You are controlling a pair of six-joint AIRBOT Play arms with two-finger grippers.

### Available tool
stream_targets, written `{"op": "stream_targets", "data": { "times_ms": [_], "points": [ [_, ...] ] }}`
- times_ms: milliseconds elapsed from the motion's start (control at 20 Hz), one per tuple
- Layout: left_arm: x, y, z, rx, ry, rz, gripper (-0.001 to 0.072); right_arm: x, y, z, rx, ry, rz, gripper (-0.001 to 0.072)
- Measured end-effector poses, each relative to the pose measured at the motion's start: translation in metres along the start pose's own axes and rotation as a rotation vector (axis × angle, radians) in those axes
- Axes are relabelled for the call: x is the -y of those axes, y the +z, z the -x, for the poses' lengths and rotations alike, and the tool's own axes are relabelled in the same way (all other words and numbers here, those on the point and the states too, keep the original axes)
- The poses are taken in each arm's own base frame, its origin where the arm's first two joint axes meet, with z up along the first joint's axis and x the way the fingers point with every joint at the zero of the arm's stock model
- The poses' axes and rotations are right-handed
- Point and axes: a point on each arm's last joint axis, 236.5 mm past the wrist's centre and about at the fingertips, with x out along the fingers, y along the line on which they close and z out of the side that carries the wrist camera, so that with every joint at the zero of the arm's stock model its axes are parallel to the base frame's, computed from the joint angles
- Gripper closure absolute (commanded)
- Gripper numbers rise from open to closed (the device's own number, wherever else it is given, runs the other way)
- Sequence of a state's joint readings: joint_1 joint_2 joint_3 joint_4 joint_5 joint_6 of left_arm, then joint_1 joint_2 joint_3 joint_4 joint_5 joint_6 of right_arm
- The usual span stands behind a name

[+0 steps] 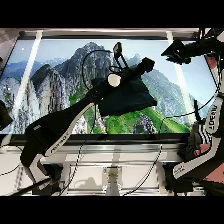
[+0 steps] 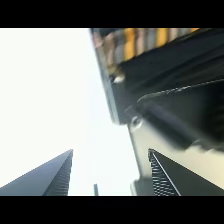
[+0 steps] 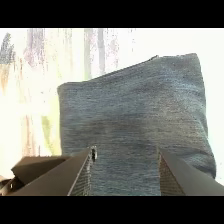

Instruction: Fold the clothes and pants, and hang the long-sleeved shirts on hangers.

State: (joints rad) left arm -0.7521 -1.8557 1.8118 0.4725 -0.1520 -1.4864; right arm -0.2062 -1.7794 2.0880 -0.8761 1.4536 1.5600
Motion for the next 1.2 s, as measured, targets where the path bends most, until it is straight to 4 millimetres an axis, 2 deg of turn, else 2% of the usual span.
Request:
{"op": "stream_targets", "data": {
  "times_ms": [50,100,300,400,500,550,650,700,750,800,850,1000,1200],
  "points": [
    [0.0,0.008,0.001,0.012,-0.003,-0.009,0.0614,-0.001,0.001,0.001,0.005,0.006,-0.002,0.0561],
    [0.002,0.02,0.004,0.025,-0.006,-0.017,0.067,0.001,0.0,0.0,0.001,0.008,-0.008,0.069],
    [0.001,0.077,0.035,0.015,-0.003,-0.086,0.0673,0.01,-0.009,-0.012,-0.036,0.05,-0.038,0.0699],
    [-0.001,0.109,0.063,-0.006,0.024,-0.178,0.0674,0.014,-0.016,-0.021,-0.075,0.126,-0.068,0.0698],
    [0.001,0.137,0.099,-0.033,0.062,-0.275,0.0673,0.017,-0.024,-0.035,-0.125,0.214,-0.104,0.0689],
    [0.005,0.154,0.121,-0.031,0.082,-0.321,0.0672,0.019,-0.026,-0.042,-0.14,0.243,-0.118,0.0592],
    [0.022,0.181,0.168,-0.024,0.112,-0.392,0.0671,0.035,-0.032,-0.062,-0.171,0.252,-0.145,0.0186],
    [0.033,0.192,0.192,-0.015,0.122,-0.42,0.0664,0.044,-0.035,-0.072,-0.182,0.245,-0.157,0.0129],
    [0.045,0.202,0.216,0.0,0.132,-0.451,0.0581,0.05,-0.039,-0.082,-0.199,0.24,-0.167,0.0091],
    [0.058,0.208,0.24,0.012,0.139,-0.478,0.0434,0.061,-0.043,-0.092,-0.215,0.22,-0.176,0.0004],
    [0.071,0.212,0.259,0.023,0.141,-0.501,0.033,0.073,-0.05,-0.102,-0.236,0.195,-0.186,0.0006],
    [0.107,0.217,0.308,0.071,0.139,-0.564,0.0331,0.097,-0.069,-0.124,-0.302,0.158,-0.211,0.0002],
    [0.137,0.213,0.341,0.109,0.128,-0.614,0.0331,0.112,-0.093,-0.146,-0.388,0.144,-0.238,-0.0002]
  ]
}}
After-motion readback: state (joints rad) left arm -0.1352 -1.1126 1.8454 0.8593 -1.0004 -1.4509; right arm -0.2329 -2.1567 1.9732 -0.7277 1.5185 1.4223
